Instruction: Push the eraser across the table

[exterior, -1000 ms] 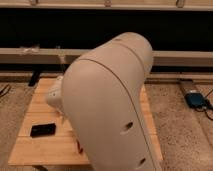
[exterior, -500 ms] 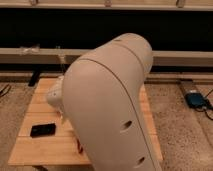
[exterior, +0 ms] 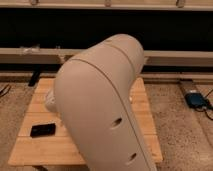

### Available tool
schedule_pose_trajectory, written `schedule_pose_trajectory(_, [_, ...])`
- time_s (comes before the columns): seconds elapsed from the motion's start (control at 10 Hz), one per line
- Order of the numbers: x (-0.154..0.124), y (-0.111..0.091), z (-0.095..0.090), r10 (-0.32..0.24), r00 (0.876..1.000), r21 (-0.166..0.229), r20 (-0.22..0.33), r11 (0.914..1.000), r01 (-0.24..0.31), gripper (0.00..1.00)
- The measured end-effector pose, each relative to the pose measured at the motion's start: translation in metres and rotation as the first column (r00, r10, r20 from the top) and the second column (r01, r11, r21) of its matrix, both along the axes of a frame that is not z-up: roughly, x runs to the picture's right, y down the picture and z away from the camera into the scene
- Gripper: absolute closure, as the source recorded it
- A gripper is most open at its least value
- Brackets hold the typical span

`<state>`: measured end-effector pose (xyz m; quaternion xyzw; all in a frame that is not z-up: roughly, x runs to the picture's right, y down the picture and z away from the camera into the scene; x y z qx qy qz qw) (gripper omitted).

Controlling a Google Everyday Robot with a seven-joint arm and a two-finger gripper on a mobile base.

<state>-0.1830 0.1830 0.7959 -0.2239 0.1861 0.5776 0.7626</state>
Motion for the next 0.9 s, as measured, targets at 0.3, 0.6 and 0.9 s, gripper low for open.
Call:
schedule_pose_trajectory(0.3, [-0.009, 0.005, 0.011, -0.002, 1.000, 0.013, 0.013, 0.9999, 0.002, 0.20])
schedule_pose_trajectory(0.6, [-0.024, 0.013, 0.032, -0.042, 0.999, -0.001, 0.023, 0.9991, 0.042, 0.20])
schedule_pose_trajectory(0.9, [-0.042, 0.025, 0.053, -0.083, 0.996, -0.034, 0.035, 0.9959, 0.084, 0.20])
